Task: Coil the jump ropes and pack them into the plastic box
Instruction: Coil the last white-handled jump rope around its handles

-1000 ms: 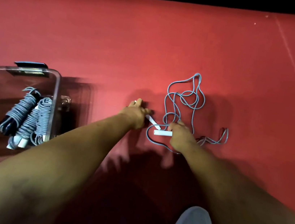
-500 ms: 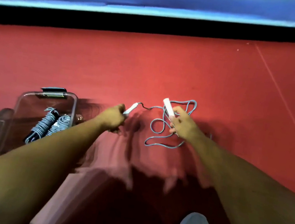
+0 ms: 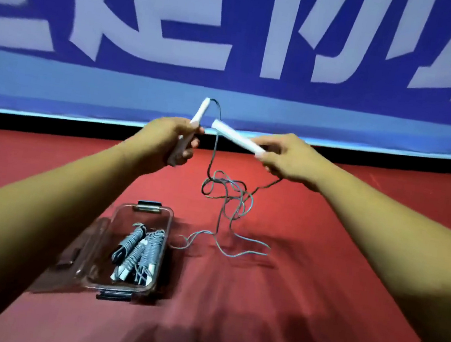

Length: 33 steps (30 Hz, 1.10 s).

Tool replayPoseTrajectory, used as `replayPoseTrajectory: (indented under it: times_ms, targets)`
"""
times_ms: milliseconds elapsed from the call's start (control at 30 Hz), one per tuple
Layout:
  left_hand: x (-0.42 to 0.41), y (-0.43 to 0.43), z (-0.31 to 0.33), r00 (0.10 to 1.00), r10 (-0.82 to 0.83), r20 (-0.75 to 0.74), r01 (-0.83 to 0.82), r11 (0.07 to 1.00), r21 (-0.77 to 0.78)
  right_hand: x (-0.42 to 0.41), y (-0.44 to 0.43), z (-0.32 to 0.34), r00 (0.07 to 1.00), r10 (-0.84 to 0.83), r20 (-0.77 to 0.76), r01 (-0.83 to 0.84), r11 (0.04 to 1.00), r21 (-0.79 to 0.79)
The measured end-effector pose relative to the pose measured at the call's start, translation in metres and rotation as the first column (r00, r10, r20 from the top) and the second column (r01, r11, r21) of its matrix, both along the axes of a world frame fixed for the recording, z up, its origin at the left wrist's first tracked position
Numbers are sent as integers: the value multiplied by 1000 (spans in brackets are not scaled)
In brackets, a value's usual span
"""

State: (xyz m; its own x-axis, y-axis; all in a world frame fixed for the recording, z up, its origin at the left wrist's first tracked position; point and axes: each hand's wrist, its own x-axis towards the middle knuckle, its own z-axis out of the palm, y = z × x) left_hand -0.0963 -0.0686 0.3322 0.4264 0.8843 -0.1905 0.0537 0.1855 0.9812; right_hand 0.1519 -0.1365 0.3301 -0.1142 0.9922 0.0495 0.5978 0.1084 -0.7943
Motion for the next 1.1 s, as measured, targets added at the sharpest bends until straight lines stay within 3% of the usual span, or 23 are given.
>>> replayPoseTrajectory:
  times_ms: [67,133,200,267,400,500,600,700,767,800,867,900,967,1100]
  targets:
    - [-19,-15,16,989,28,-143,-26,1000,15,-16,-18,16,982,152,117,-143,986,-80]
    - [-33,-36,22,968,31,-249,-22,999,35,-32,-36,22,966,243,92,-231,965,-123]
    - [-41,-57,20,958,-24,-285,27,1000,6,-46,-48,23,946,310,100,-296,946,-135]
    - [-45,-77,15,965,-133,-224,118,990,-78,-60,-54,24,923,352,156,-338,935,-108]
    - [-45,-95,9,935,-309,-176,277,943,-185,-74,-59,15,956,237,172,-234,972,-34]
    - [-43,-97,9,892,-387,-234,366,922,-129,-79,-60,8,983,107,151,-117,992,54]
    - [-42,-92,8,882,-422,-211,415,907,-77,-80,-56,12,974,-15,226,-13,993,122]
    - [-43,-89,9,813,-517,-268,519,852,-70,-79,-50,12,959,-56,278,4,983,182]
    - [-43,-88,9,809,-538,-239,532,842,-94,-75,-50,6,998,-13,63,8,996,88]
    - [-41,-88,9,830,-527,-180,512,850,-125,-74,-53,2,985,19,-173,-24,999,-25]
    - [-39,-89,10,883,-466,-58,450,876,-173,-74,-54,-2,806,6,-591,-156,967,-203]
    - [-39,-89,10,900,-434,-22,424,888,-178,-74,-52,-3,736,-13,-677,-190,956,-225]
    - [-38,-88,12,923,-384,29,383,908,-172,-73,-47,-3,704,-16,-710,-199,955,-218]
    - [-37,-85,15,964,-249,91,256,964,-76,-64,-39,-5,784,-13,-620,-165,959,-229]
